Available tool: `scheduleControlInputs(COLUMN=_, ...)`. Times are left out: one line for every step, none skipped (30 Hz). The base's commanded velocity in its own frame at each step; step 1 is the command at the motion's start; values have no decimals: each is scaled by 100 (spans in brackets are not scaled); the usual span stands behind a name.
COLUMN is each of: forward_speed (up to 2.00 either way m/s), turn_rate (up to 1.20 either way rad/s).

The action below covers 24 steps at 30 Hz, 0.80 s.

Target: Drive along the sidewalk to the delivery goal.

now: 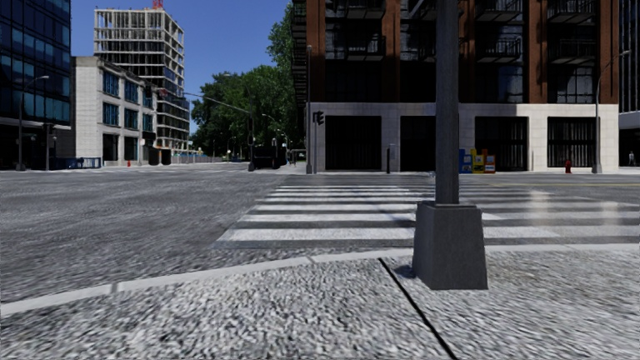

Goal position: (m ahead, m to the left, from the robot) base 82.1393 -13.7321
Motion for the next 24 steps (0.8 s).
scheduleControlInputs(forward_speed=200, turn_rate=0)
scheduleControlInputs(forward_speed=200, turn_rate=0)
scheduleControlInputs(forward_speed=200, turn_rate=0)
scheduleControlInputs(forward_speed=200, turn_rate=0)
scheduleControlInputs(forward_speed=200, turn_rate=0)
scheduleControlInputs(forward_speed=200, turn_rate=0)
scheduleControlInputs(forward_speed=200, turn_rate=0)
scheduleControlInputs(forward_speed=200, turn_rate=0)
scheduleControlInputs(forward_speed=200, turn_rate=0)
scheduleControlInputs(forward_speed=200, turn_rate=0)
scheduleControlInputs(forward_speed=200, turn_rate=0)
scheduleControlInputs(forward_speed=200, turn_rate=0)
scheduleControlInputs(forward_speed=200, turn_rate=0)
scheduleControlInputs(forward_speed=200, turn_rate=0)
scheduleControlInputs(forward_speed=200, turn_rate=0)
scheduleControlInputs(forward_speed=200, turn_rate=0)
scheduleControlInputs(forward_speed=200, turn_rate=0)
scheduleControlInputs(forward_speed=200, turn_rate=0)
scheduleControlInputs(forward_speed=200, turn_rate=0)
scheduleControlInputs(forward_speed=200, turn_rate=0)
scheduleControlInputs(forward_speed=200, turn_rate=0)
scheduleControlInputs(forward_speed=200, turn_rate=0)
scheduleControlInputs(forward_speed=200, turn_rate=0)
scheduleControlInputs(forward_speed=200, turn_rate=0)
